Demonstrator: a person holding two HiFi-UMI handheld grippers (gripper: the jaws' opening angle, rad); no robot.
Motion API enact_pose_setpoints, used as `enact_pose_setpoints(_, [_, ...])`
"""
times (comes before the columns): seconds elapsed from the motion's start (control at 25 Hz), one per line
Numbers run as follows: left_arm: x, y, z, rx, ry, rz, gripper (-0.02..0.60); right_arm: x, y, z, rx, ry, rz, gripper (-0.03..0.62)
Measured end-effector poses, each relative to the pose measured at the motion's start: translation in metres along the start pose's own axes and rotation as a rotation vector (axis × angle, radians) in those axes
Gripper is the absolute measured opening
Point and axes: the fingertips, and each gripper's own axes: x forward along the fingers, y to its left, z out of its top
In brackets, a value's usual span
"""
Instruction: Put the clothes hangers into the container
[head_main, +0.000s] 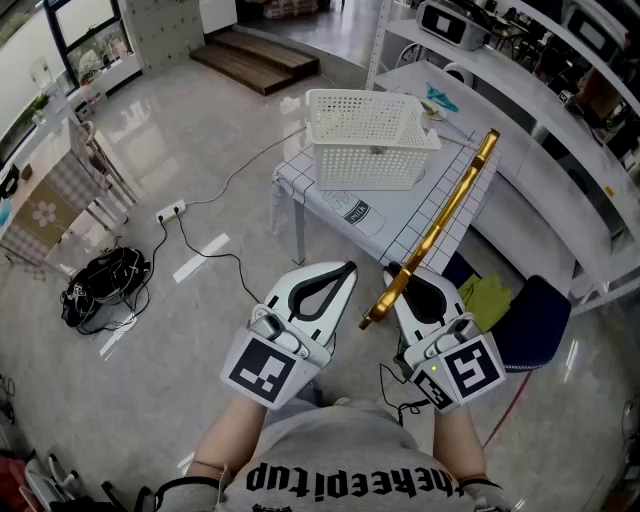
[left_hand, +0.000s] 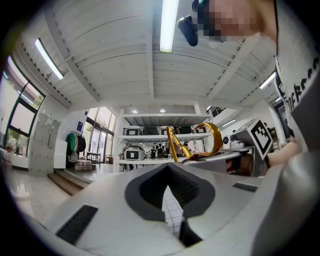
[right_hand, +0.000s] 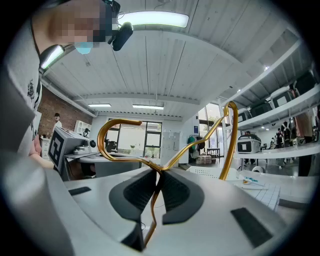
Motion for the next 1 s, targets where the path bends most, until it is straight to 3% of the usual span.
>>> enact_pose_setpoints(0.52, [-0.003,-0.004,-0.003,-0.005,0.003,-0.016,0.012,-0.005,-0.001,-0.005,-0.009,0.007,-0.022,0.037])
enact_pose_setpoints(1.0, [-0.013,0.030,-0.005,-0.004,-0.006,-0.027,0.012,0.024,0.000,-0.006,-0.009,0.022,-0.067,0.037])
